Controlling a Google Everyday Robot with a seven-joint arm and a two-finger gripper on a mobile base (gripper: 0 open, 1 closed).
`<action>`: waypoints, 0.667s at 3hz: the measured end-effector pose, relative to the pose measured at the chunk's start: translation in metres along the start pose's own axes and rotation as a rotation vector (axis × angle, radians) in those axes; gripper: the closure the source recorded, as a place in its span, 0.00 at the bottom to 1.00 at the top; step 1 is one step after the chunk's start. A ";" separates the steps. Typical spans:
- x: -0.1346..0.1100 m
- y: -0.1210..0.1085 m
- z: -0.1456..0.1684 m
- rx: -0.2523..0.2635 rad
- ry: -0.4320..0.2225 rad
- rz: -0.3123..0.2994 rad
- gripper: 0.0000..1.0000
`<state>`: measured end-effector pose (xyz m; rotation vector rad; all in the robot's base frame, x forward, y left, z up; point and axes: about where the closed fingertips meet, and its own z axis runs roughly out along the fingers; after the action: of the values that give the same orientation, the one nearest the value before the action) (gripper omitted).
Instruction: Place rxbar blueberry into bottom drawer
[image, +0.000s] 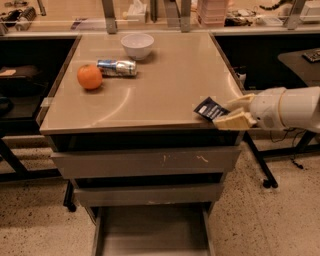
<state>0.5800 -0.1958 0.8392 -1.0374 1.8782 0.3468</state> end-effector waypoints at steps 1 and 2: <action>0.047 0.035 -0.020 0.016 0.022 0.024 1.00; 0.086 0.078 -0.040 0.043 0.033 0.007 1.00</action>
Offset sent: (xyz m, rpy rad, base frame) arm -0.1786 -0.0382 -0.1066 -0.0690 -0.0248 -0.0750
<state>0.4778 -0.2171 0.7749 -1.0130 1.9111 0.2938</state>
